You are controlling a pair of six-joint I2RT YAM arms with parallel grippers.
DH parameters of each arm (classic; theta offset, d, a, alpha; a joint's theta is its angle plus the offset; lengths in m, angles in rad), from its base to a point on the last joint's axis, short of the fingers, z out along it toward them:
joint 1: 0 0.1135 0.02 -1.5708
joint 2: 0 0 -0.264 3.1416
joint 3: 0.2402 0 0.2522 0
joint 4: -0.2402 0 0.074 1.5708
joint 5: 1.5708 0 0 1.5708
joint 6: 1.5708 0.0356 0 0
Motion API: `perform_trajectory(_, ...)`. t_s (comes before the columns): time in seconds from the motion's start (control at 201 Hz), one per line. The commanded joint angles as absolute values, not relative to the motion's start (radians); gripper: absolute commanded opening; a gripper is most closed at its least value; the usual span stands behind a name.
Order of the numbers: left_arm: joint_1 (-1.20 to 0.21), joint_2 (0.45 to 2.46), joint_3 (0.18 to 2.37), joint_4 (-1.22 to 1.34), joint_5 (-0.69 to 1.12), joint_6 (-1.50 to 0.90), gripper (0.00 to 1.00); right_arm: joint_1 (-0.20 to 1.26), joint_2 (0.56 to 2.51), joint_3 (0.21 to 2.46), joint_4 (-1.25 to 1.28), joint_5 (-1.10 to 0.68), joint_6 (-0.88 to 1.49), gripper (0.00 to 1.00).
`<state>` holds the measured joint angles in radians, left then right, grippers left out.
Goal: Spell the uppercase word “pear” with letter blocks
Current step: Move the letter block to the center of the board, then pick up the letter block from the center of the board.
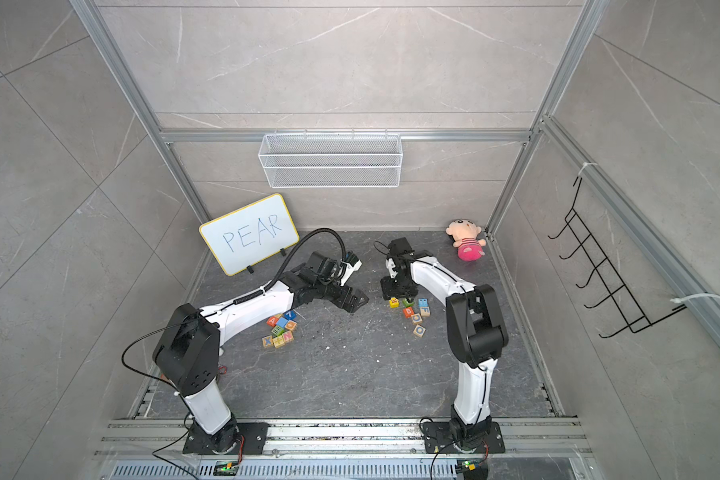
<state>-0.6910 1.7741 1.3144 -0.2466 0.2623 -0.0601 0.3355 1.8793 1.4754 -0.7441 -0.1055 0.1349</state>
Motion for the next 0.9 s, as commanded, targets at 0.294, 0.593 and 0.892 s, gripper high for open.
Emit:
perform_trajectory(0.294, -0.694, 1.779, 1.348, -0.209, 0.246, -0.034, 1.0, 0.37, 1.848, 1.448, -0.775, -0.072, 0.195, 0.63)
perform_trajectory(0.593, -0.693, 1.777, 1.341, -0.219, 0.23, -0.029, 1.0, 0.384, 1.971, 1.466, -0.757, -0.018, 0.218, 0.64)
perform_trajectory(0.892, -0.693, 1.753, 1.311, -0.208, 0.225, -0.026, 1.0, 0.384, 2.031, 1.471, -0.768, 0.014, 0.212, 0.64)
